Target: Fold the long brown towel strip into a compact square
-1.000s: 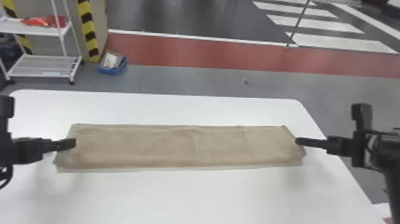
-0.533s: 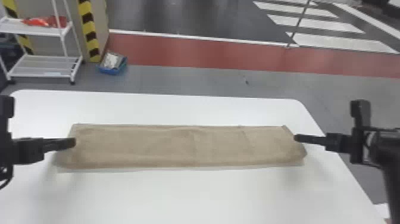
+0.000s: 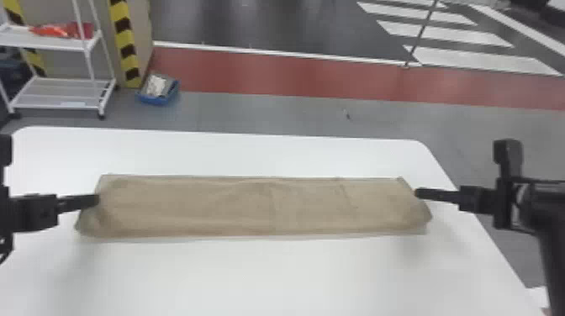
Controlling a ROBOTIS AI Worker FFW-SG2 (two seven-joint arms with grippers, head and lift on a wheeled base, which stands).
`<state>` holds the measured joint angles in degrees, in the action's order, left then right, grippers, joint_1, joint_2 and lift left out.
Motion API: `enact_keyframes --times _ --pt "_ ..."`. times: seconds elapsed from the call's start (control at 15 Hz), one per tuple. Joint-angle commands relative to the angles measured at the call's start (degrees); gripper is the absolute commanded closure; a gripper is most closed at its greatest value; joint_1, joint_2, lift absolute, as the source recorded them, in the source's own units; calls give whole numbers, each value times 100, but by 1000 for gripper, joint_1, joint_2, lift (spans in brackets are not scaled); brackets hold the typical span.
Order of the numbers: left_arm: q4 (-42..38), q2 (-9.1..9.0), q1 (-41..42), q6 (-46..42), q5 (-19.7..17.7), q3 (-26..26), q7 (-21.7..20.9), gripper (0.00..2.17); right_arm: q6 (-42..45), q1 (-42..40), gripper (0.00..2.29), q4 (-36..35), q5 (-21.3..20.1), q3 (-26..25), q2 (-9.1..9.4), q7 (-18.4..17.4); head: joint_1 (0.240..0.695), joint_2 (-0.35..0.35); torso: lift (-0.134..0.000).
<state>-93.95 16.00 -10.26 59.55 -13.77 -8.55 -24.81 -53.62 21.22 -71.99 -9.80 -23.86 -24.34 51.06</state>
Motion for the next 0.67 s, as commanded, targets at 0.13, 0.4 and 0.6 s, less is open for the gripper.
enact_keyframes --times 0.13,0.4,0.6 --pt "-53 0 33 35 -29 -6 11 1619 -13 5 211 1 -13 92 52 -61 695 -203 -124" --pt "-114 -9 85 35 -29 -15 20 1619 -48 40 262 1 -40 250 149 -176 695 -195 -124" --pt "-185 0 147 35 -29 -23 20 1619 -48 137 444 27 -92 303 246 -193 695 -183 -124"
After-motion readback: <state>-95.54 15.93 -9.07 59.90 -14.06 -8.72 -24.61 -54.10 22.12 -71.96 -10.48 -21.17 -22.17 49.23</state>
